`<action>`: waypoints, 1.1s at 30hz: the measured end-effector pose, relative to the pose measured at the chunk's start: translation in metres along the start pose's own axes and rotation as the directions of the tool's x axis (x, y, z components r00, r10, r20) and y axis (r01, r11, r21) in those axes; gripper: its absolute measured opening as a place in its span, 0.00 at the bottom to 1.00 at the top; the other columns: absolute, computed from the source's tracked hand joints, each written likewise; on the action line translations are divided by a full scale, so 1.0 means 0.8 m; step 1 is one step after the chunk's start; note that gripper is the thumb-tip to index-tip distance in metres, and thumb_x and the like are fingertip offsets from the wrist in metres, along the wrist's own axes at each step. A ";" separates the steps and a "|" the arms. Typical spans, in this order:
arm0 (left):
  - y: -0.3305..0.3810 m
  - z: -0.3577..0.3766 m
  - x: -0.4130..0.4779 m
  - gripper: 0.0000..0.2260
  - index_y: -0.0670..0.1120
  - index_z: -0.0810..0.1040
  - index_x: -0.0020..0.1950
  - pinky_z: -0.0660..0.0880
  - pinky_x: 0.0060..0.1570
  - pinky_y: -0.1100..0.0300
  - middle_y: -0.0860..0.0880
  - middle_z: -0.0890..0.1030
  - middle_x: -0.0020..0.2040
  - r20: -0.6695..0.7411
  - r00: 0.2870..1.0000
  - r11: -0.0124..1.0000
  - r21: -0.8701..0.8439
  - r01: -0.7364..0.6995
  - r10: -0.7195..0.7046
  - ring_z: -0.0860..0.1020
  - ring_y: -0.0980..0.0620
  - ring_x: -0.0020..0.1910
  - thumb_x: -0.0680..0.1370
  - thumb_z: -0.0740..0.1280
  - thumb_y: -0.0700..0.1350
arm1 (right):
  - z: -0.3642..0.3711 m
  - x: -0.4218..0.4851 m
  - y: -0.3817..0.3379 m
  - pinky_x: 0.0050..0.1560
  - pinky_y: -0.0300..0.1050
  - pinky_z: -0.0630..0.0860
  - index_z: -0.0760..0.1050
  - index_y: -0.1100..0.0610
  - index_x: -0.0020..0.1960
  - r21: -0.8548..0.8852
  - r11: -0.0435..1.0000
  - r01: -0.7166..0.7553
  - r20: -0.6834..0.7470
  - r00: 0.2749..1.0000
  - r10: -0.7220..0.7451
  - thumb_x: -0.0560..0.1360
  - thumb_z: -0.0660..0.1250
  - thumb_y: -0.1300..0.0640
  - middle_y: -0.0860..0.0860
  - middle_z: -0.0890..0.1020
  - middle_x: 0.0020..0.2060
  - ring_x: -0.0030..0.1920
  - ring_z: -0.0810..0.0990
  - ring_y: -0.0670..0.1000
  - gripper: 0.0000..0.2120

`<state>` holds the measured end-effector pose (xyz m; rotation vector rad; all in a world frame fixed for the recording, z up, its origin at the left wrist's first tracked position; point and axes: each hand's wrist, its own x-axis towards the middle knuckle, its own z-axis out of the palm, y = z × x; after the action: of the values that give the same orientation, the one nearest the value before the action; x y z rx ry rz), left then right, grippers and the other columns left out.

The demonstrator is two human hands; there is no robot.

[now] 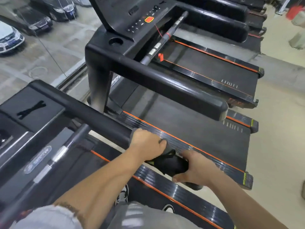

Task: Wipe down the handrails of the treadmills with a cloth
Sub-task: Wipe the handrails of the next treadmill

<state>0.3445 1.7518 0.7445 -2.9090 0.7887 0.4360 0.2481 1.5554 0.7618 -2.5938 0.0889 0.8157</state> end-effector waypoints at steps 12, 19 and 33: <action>0.074 0.030 -0.031 0.23 0.50 0.85 0.48 0.71 0.56 0.47 0.48 0.84 0.46 -0.216 0.976 1.000 -0.014 -0.020 0.016 0.81 0.41 0.49 0.84 0.53 0.57 | 0.043 -0.034 0.111 0.51 0.25 0.70 0.69 0.35 0.66 0.311 0.938 0.153 -0.072 0.988 -0.137 0.60 0.83 0.51 0.37 0.80 0.57 0.56 0.79 0.41 0.40; 0.119 0.023 -0.038 0.22 0.50 0.84 0.49 0.69 0.57 0.49 0.48 0.84 0.48 -0.189 0.982 0.999 -0.037 0.013 -0.020 0.80 0.43 0.51 0.85 0.52 0.56 | 0.088 -0.038 0.118 0.52 0.30 0.73 0.71 0.37 0.66 0.346 0.917 0.199 -0.276 0.956 -0.104 0.63 0.77 0.49 0.35 0.81 0.52 0.52 0.81 0.43 0.33; 0.188 0.002 0.008 0.29 0.48 0.84 0.56 0.74 0.53 0.51 0.45 0.84 0.56 0.148 0.989 1.000 -0.012 0.009 -0.007 0.81 0.40 0.57 0.83 0.45 0.59 | 0.112 -0.038 0.146 0.60 0.46 0.78 0.72 0.43 0.61 0.509 0.853 0.114 -0.183 0.983 -0.022 0.65 0.70 0.50 0.42 0.82 0.53 0.55 0.81 0.47 0.25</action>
<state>0.2726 1.6194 0.7384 -2.8491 0.7546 0.6488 0.1540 1.4837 0.6690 -2.1281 0.2317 0.4565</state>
